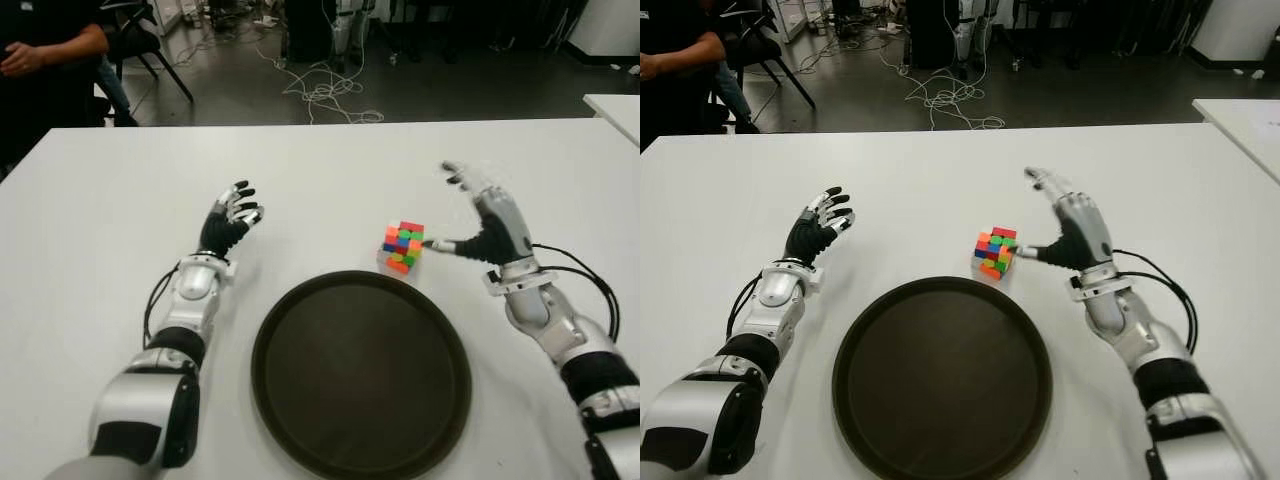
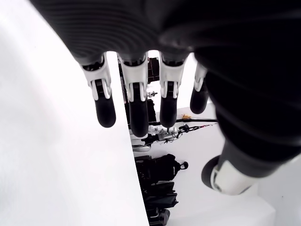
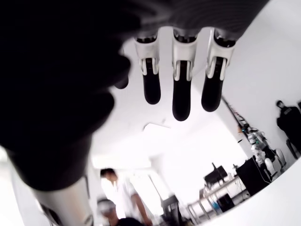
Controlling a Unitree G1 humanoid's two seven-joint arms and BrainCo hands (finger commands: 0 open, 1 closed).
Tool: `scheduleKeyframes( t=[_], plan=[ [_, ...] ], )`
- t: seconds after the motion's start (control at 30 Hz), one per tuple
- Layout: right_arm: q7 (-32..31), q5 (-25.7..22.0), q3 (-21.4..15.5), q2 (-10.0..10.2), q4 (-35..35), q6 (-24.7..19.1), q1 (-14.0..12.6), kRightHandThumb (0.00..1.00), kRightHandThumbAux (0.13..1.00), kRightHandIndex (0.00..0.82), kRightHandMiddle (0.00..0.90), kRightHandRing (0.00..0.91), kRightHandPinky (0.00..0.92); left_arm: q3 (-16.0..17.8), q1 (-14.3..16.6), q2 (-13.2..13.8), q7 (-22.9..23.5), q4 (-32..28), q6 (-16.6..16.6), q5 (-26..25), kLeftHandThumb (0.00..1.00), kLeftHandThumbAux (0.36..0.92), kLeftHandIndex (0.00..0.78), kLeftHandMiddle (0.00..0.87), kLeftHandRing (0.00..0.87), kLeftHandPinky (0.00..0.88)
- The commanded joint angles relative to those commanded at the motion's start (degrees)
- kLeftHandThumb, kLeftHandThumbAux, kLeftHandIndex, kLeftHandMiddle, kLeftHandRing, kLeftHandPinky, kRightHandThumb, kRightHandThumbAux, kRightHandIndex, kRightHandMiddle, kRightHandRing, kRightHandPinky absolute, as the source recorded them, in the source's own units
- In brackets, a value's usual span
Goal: Pick up the Rubik's Cube and put it in the plate
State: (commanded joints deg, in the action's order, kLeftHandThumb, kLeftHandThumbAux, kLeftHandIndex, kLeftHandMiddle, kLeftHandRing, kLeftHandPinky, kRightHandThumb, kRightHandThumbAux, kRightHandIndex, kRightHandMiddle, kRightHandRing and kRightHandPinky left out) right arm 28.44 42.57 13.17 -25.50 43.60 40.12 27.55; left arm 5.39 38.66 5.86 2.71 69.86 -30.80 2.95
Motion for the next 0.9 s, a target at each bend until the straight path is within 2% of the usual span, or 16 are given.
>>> scheduleKeyframes(
  t=[0.2, 0.27, 0.43, 0.5, 0.63, 0.9],
  plan=[
    [-7.98, 3.32, 3.87, -3.11, -3.55, -6.47, 1.5, 0.0, 0.768, 0.103, 0.173, 0.203, 0.206, -0.07, 0.0, 0.08, -0.1, 0.03, 0.07, 0.07, 0.157, 0.681, 0.127, 0.168, 0.173, 0.172],
    [-15.75, 3.87, 5.12, -4.01, -7.69, -10.86, 1.83, 0.0, 0.76, 0.101, 0.163, 0.19, 0.181, -0.11, -0.07, 0.07, -0.07, -0.06, 0.02, 0.07, 0.158, 0.683, 0.126, 0.166, 0.169, 0.16],
    [-31.68, 3.62, 7.39, -5.66, -14.57, -18.16, 2.66, 0.0, 0.755, 0.097, 0.146, 0.162, 0.136, -0.12, -0.13, 0.05, -0.06, -0.14, -0.1, 0.06, 0.165, 0.694, 0.126, 0.167, 0.171, 0.167],
    [-35.77, 3.88, 8.15, -6.01, -16.01, -20.2, 2.67, 0.0, 0.755, 0.1, 0.143, 0.153, 0.128, -0.07, -0.14, 0.04, -0.02, -0.15, -0.09, 0.0, 0.164, 0.7, 0.125, 0.167, 0.173, 0.169],
    [-38.32, 4.39, 8.95, -5.51, -17.77, -22.89, 1.76, 0.0, 0.755, 0.108, 0.138, 0.143, 0.117, 0.04, -0.16, 0.03, 0.03, -0.18, -0.07, -0.14, 0.157, 0.701, 0.124, 0.172, 0.175, 0.173],
    [-43.96, 3.31, 9.04, -6.39, -24.23, -26.88, 0.13, 0.0, 0.746, 0.095, 0.125, 0.128, 0.101, 0.03, -0.14, 0.0, -0.09, -0.23, 0.12, -0.12, 0.155, 0.707, 0.13, 0.181, 0.182, 0.175]
  ],
)
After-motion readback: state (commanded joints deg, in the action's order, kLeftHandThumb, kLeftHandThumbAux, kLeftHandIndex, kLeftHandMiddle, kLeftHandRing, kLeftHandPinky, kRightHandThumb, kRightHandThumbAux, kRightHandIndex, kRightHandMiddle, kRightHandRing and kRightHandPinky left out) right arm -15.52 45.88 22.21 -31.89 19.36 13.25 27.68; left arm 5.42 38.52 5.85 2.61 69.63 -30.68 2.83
